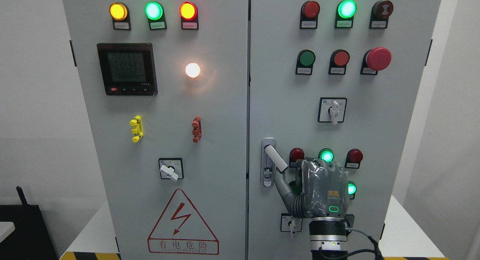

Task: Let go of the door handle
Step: 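Rotate the latch handle with the right hand until it lies horizontal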

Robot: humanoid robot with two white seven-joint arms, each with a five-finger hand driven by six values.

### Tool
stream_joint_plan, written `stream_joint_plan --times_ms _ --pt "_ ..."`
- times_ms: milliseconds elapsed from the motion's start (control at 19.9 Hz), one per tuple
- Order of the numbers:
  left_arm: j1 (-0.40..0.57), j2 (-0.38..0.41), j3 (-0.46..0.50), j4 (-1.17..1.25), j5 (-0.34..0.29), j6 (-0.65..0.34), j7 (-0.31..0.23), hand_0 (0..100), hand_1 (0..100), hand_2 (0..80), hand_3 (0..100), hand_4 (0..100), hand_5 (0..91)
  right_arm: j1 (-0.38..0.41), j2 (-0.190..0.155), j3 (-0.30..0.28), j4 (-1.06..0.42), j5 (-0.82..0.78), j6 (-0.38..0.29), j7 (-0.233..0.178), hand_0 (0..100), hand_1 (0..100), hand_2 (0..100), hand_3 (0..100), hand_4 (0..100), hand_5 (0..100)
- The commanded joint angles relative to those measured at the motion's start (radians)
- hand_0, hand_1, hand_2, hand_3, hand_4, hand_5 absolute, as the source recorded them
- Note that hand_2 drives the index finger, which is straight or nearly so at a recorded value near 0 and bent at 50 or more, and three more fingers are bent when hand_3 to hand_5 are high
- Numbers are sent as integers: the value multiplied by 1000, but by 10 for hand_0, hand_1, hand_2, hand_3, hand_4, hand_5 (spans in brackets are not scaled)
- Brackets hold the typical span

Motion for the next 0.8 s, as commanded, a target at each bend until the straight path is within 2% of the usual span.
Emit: stream_joint_plan --times_ms 0,753 --pt "-15 0 3 23 -29 0 0 120 389 0 0 0 0 -12 -2 -15 -1 0 -1 1 511 411 1000 1000 1000 968" --pt "-15 0 3 23 -28 0 0 120 389 0 0 0 0 -27 0 -23 -2 -2 -1 2 513 409 1000 1000 1000 969"
